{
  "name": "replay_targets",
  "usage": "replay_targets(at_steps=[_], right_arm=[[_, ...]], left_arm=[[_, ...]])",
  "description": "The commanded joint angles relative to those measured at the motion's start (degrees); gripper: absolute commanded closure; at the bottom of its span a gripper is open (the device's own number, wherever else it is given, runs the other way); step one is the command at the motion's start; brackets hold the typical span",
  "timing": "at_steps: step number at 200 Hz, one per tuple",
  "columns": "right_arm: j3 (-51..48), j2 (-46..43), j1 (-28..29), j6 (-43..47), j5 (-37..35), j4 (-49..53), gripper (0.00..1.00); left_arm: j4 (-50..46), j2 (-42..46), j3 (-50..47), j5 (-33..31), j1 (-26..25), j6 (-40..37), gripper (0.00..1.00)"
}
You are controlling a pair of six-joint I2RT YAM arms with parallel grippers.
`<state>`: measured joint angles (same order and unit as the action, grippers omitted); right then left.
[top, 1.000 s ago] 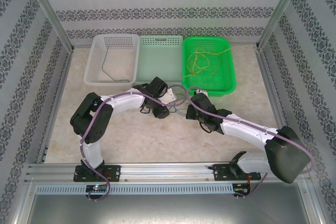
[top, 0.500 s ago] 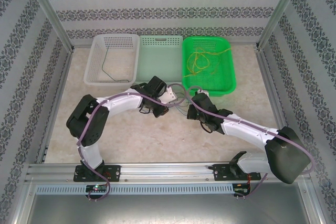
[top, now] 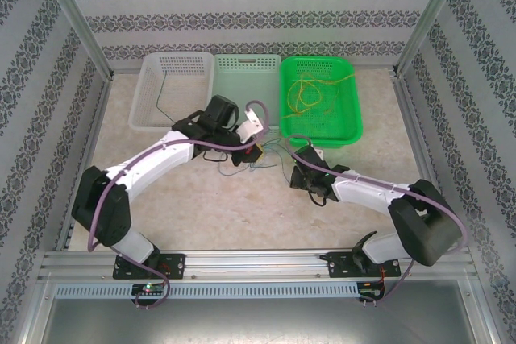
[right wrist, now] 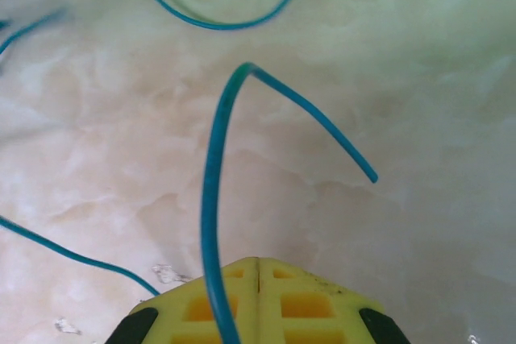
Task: Untangle the cables
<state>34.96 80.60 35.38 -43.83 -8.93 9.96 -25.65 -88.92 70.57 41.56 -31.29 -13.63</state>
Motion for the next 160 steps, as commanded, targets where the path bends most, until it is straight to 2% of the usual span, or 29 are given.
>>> replay_targets(at_steps=[1, 50, 69, 119, 132, 160], right_arm=[[1.16, 1.37, -0.48, -1.78, 0.01, 2.13, 1.00], [0.99, 0.95, -0.62, -1.04, 0.59, 2.07, 0.98], [0.37, -2.17, -0.57, -0.30, -0.73, 1.66, 0.83], [-1.95, -14.60, -1.54, 1.47, -0.69, -0.97, 0.31], [-2.43, -16.08, -3.48, -0.08, 2.40, -1.06, 0.27], [-3.08, -17.20, -6.52, -3.54, 9.91, -4.81, 0.27]], left_arm=[[4.37, 3.99, -2.42, 8.88, 3.42, 5.38, 1.00], [6.85, 6.91, -3.32, 11.55, 5.24, 8.51, 1.00], [10.69, 7.76, -4.54, 11.61, 5.25, 10.96, 1.00], [19.33, 8.69, -8.36, 10.08, 5.47, 16.03, 0.99], [21.89, 8.73, -9.16, 10.19, 5.52, 17.60, 0.99], [26.84, 9.10, -10.55, 9.87, 5.53, 20.33, 0.99]])
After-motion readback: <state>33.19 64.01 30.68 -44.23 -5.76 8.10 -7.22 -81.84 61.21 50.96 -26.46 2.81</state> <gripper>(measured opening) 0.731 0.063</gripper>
